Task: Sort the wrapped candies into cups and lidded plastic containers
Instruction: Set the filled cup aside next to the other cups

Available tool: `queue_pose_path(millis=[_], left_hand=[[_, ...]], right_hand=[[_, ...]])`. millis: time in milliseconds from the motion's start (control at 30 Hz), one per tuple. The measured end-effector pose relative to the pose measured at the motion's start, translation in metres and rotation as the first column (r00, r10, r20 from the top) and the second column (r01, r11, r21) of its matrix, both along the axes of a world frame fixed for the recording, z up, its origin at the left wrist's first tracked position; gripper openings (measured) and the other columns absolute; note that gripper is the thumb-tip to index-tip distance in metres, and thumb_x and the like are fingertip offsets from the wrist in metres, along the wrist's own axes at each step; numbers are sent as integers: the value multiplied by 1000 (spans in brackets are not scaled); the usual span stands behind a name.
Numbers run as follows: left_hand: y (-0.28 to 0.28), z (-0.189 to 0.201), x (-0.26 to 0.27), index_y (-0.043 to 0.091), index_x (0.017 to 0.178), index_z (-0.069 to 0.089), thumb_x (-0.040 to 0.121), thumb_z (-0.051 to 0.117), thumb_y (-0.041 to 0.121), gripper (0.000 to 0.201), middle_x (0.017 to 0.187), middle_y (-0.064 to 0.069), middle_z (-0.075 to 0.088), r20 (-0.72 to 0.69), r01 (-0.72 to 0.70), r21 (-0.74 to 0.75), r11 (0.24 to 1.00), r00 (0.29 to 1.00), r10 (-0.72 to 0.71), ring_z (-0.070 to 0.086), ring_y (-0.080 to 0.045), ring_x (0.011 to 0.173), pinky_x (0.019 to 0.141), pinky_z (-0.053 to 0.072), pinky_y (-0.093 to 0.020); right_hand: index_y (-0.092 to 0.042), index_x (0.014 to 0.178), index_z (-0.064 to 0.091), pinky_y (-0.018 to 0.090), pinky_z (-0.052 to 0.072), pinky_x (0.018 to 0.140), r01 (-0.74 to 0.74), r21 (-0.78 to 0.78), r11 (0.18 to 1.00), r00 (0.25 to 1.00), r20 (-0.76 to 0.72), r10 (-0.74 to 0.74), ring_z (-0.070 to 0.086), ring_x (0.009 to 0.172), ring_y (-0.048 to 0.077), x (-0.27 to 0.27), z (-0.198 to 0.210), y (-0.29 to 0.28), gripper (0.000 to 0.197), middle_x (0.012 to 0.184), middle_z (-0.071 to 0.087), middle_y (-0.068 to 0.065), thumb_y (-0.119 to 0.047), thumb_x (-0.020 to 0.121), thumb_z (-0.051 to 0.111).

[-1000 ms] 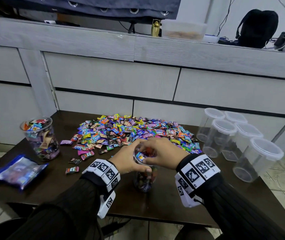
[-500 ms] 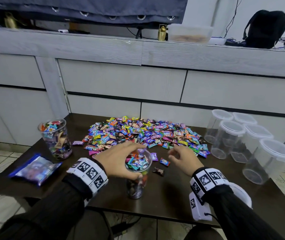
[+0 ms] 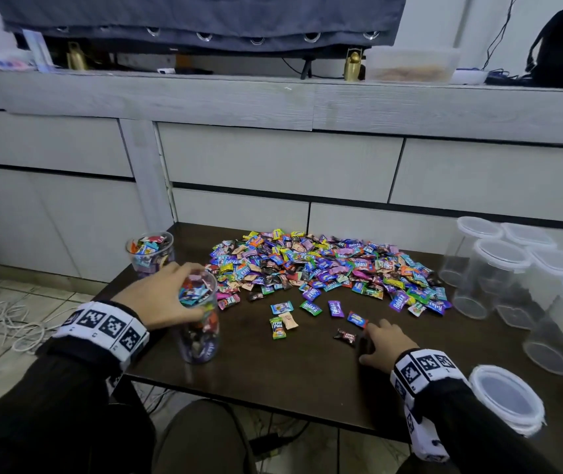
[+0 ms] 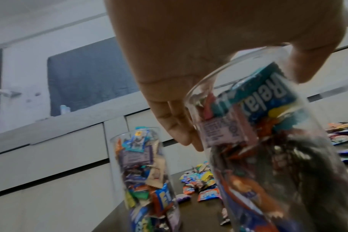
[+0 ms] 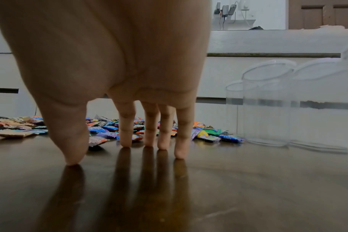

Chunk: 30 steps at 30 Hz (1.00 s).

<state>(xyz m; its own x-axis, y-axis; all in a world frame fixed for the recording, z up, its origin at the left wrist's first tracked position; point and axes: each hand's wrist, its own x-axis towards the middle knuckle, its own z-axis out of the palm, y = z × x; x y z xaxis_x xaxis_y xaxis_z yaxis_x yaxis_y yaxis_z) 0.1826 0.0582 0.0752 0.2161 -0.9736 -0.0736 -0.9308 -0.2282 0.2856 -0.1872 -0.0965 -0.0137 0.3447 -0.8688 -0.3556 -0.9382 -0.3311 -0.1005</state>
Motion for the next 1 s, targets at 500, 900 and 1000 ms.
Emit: queue_pose_path(millis=[500, 900, 1000], left_hand=[[-22, -20, 46, 30, 148, 27, 71, 66, 69, 96, 146, -11, 28, 356, -246, -93, 965, 897, 262, 20, -32, 138, 111, 28, -46], [-45, -21, 44, 25, 149, 34, 73, 72, 62, 93, 146, -11, 34, 391, -256, -181, 950, 867, 308, 28, -32, 135, 106, 33, -49], [-40, -20, 34, 25, 143, 45, 67, 77, 61, 90, 140, -12, 46, 416, -230, -264, 937, 849, 326, 41, -34, 128, 103, 36, -49]], right_hand=[[-22, 132, 42, 35, 41, 98, -5, 3, 1000, 1000, -3, 5, 40, 124, 25, 0, -2, -5, 59, 131, 39, 6, -44, 83, 67], [-24, 132, 42, 37, 43, 98, -12, -14, 1000, 1000, 22, 12, 40, 124, 24, -4, -3, -4, 60, 131, 39, 4, -45, 82, 67], [-22, 130, 43, 36, 42, 97, -19, -16, 1000, 999, 37, 20, 41, 123, 25, -7, -3, -2, 57, 129, 41, 6, -46, 83, 66]])
